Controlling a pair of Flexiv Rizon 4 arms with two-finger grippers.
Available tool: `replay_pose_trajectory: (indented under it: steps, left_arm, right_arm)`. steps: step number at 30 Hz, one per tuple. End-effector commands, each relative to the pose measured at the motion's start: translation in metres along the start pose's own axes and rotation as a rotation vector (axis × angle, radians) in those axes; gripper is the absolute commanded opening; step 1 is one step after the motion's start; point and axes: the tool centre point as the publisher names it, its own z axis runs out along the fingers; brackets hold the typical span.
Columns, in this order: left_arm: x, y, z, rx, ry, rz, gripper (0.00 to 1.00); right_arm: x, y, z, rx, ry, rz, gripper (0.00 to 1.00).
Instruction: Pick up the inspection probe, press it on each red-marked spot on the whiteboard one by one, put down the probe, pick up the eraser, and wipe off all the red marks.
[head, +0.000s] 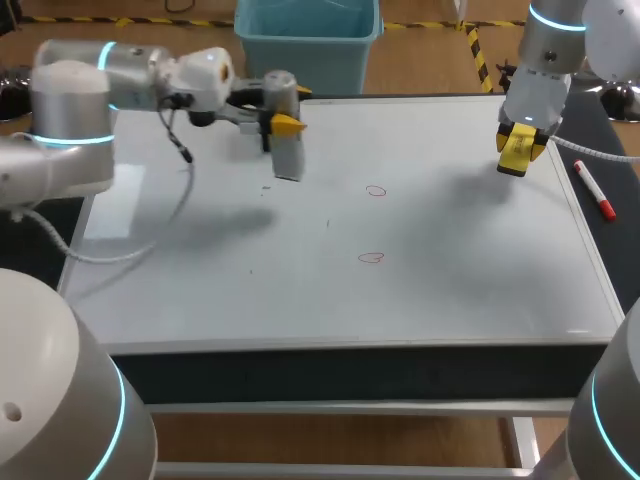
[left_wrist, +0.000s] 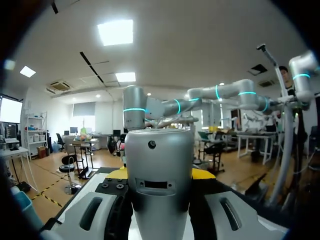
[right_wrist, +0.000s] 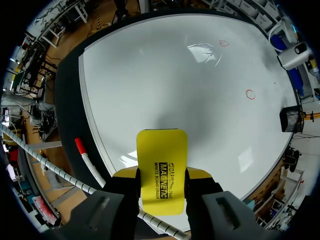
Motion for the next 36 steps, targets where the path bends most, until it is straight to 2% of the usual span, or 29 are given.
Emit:
replay_pose_trajectory:
  steps: [1,9,18,36]
  left_arm:
    - [-0.017,0.013,0.032,0.01,0.067,-0.014,0.0]
    - [-0.03,0.025,0.07,0.005,0.106,-0.027,0.0]
    - [-0.031,0.035,0.105,0.003,0.141,-0.04,0.0]
    - [-0.048,0.061,0.132,-0.013,0.146,-0.028,0.0]
  right_arm:
    - [0.0,-0.001,-0.001,0.001,0.002,-0.002,0.0]
    - [0.0,-0.001,-0.001,0.001,0.002,-0.002,0.0]
    - [0.0,-0.001,-0.001,0.001,0.002,-0.002,0.0]
    - [0.0,-0.001,-0.001,0.001,0.002,-0.002,0.0]
